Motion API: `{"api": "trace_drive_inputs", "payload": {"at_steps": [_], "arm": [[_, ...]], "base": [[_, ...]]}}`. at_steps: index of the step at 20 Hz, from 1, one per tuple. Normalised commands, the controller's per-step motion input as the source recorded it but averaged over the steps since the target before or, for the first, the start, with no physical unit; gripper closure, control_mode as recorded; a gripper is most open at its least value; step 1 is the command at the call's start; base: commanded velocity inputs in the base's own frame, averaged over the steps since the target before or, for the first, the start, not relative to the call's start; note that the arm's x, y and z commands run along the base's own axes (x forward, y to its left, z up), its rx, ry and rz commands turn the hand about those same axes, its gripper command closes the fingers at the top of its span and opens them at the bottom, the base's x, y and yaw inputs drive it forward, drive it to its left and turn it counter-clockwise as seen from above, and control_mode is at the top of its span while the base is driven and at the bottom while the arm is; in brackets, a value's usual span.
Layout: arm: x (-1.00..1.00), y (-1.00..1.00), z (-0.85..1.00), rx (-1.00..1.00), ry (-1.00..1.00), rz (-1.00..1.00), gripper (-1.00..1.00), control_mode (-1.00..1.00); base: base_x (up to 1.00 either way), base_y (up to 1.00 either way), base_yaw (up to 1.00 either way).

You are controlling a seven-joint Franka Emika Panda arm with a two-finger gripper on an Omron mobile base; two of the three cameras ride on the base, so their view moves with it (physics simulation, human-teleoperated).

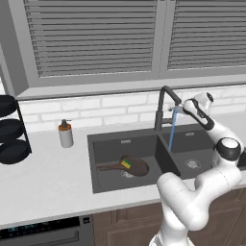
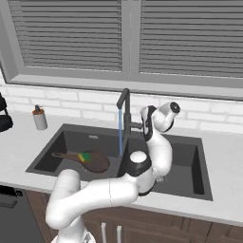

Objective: Pick the pan and sponge and place them into the sink. Then turn on the water.

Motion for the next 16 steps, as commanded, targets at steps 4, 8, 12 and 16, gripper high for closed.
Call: {"api": "trace_drive_inputs", "payload": {"at_steps": [4, 8, 12, 16], "arm": [[-0.13, -1.00, -0.46, 0.03, 0.05, 0.01, 1.00, -1.00], [-0.72, -0.92, 0.20, 0.14, -0.05, 0.00, 1.00, -1.00], [-1.00, -0.25, 0.45, 0.18, -0.44, 0.00, 1.00, -1.00], [-1.00, -0.12, 0.05, 0.17, -0.55, 0.00, 1.00, -1.00]], "base": [[0.00, 0.00, 0.00], [0.00, 0.00, 0.00], [0.00, 0.00, 0.00], [0.00, 0.00, 0.00]]}}
